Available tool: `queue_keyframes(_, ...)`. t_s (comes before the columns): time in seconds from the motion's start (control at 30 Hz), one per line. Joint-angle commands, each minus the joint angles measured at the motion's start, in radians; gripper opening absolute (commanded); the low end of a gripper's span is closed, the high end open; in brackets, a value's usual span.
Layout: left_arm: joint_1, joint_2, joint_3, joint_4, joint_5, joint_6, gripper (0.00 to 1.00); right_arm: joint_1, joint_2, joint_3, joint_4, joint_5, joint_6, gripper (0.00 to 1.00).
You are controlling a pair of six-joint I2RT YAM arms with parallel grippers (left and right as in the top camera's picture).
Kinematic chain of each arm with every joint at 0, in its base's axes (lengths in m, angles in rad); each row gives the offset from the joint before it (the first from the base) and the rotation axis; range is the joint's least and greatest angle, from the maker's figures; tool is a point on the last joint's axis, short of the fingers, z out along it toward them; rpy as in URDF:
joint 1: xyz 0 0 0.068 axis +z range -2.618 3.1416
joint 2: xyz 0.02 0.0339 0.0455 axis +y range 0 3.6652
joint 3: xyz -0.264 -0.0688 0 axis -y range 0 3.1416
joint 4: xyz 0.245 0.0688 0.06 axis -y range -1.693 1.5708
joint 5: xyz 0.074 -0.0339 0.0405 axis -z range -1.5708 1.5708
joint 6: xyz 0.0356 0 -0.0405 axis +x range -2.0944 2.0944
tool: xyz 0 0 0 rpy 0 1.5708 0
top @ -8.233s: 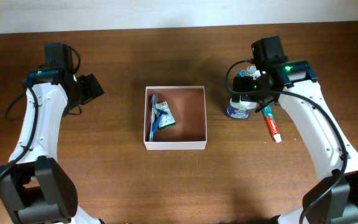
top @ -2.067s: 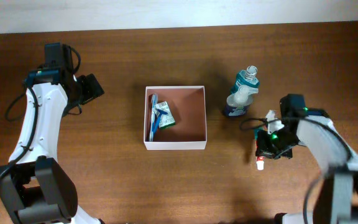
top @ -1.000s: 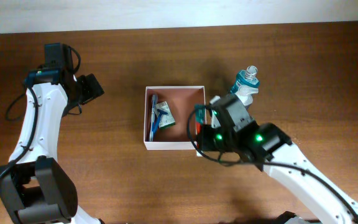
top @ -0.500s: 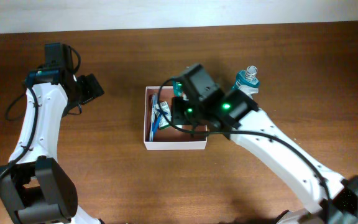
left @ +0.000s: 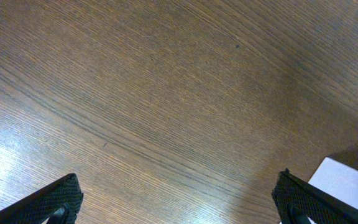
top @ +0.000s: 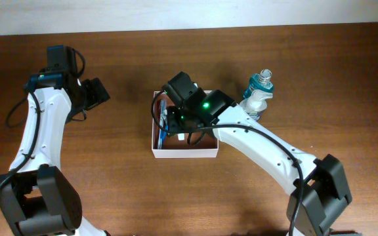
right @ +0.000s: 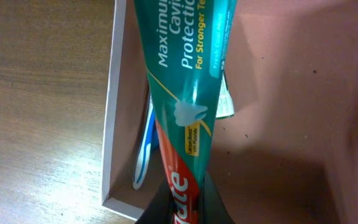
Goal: Pack container
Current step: 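Carry the tube with right gripper over the pink box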
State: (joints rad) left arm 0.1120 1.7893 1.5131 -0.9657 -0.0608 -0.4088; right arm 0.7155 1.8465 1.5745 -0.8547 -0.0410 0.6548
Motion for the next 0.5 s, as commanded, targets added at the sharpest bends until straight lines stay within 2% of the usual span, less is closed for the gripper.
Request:
queue_keyframes(0.0,0.003,-0.023,0.014,0.0,-0.008,0.005,0.99,0.005,0.016,0.024,0.018,0.023,0.009,0.04)
queue_keyframes(0.47,0.003,-0.023,0.014,0.0,-0.008,0.005,0.99,0.018,0.113,0.023,0.106,-0.007,0.016,0.04)
